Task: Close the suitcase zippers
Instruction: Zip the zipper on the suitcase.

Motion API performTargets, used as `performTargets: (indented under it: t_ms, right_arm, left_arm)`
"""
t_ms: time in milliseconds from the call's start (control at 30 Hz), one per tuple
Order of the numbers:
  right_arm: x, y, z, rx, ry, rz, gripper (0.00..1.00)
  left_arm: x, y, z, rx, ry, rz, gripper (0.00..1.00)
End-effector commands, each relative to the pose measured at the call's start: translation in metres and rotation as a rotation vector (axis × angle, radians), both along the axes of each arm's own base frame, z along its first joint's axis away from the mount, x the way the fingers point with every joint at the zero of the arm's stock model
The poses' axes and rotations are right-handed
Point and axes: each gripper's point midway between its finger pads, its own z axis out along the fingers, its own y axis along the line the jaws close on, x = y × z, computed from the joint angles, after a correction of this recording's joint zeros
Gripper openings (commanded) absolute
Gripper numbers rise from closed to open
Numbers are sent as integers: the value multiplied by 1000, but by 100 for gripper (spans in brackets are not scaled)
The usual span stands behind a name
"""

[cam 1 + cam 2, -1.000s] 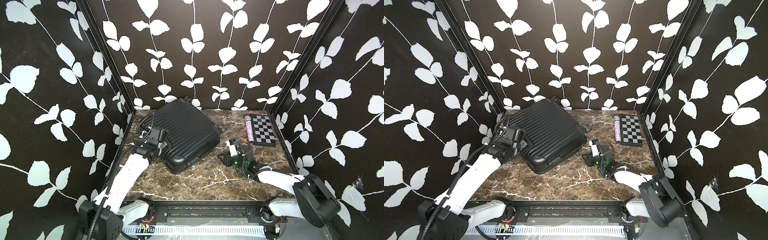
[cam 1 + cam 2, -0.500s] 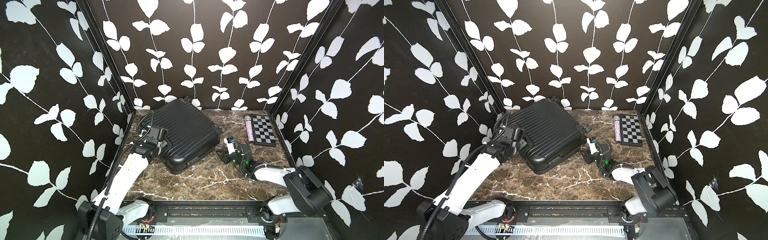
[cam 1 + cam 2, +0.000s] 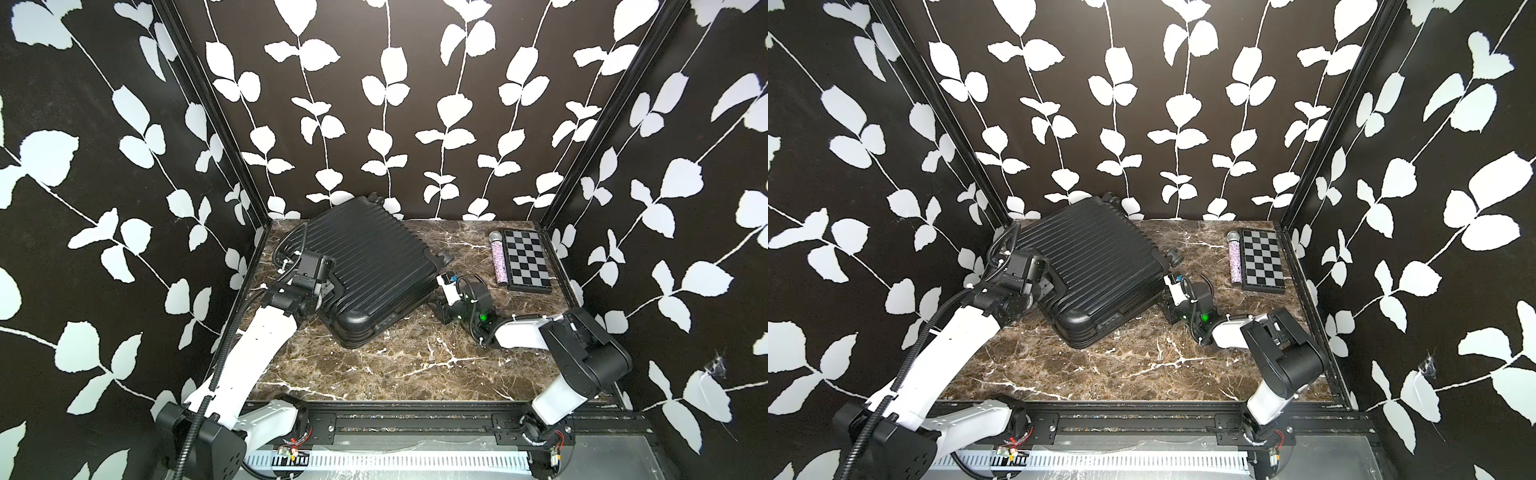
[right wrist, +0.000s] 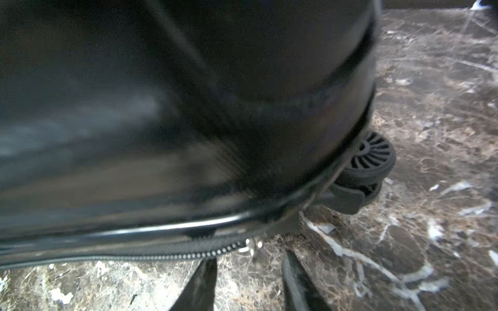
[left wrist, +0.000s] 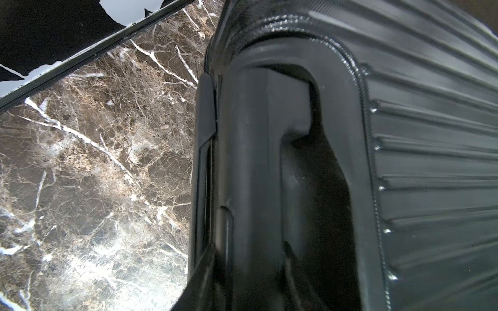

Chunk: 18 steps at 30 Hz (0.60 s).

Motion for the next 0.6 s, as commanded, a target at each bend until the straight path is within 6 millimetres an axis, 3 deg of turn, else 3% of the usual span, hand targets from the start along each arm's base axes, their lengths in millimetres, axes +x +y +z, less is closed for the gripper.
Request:
performTargets:
  t_ms: [0, 300, 567]
  right_arm:
    - [8, 5, 19, 32, -104, 26, 35]
    - [19, 6, 18, 44, -122, 7, 27]
    - [20, 6, 19, 37, -141, 19, 0]
  left_arm:
    - [19, -6, 76, -112, -271, 15, 0]
    - [19, -9, 72, -116, -258, 1, 0]
    - [22, -13, 75, -126, -258, -20, 0]
